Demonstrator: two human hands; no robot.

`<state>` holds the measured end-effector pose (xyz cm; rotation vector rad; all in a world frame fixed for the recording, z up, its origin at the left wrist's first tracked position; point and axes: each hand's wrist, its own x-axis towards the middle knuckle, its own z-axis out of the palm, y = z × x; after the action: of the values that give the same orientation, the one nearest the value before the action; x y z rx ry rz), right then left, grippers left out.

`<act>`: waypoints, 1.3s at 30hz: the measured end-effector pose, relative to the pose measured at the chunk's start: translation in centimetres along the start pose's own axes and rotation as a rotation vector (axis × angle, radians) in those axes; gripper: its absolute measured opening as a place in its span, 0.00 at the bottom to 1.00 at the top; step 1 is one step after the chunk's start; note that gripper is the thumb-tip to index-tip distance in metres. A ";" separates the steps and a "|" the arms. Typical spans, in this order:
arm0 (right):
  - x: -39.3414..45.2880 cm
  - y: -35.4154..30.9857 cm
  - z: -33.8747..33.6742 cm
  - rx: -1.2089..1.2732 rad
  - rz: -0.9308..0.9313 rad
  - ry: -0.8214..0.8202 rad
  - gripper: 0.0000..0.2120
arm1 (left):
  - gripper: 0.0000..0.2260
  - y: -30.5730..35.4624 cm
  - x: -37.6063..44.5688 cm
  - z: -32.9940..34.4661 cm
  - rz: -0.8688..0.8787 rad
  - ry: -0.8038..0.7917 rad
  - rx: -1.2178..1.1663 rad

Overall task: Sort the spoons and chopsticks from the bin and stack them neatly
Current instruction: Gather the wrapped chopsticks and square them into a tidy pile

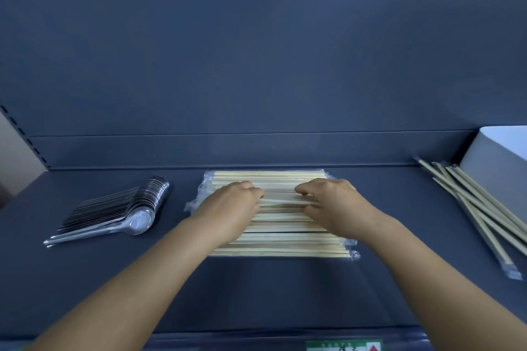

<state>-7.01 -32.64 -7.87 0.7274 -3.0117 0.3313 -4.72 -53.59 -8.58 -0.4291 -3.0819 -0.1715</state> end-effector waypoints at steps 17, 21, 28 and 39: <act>-4.5 -2.8 3.0 -0.062 0.044 -0.112 0.29 | 0.29 1.5 -5.0 3.3 -0.036 -0.015 0.072; -4.4 -3.0 3.1 -0.058 0.067 0.035 0.31 | 0.30 1.2 -5.1 3.1 -0.066 0.001 0.036; -4.1 -2.9 3.4 -0.064 0.150 0.042 0.33 | 0.29 0.0 -4.4 3.1 -0.001 -0.077 0.046; -4.4 -3.0 4.3 -0.043 0.162 0.001 0.34 | 0.28 0.0 -4.4 3.2 0.003 -0.094 0.056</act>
<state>-1.66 -34.18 -11.76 0.4813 -3.0735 0.2700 -0.55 -54.40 -11.95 -0.4522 -3.1691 -0.0669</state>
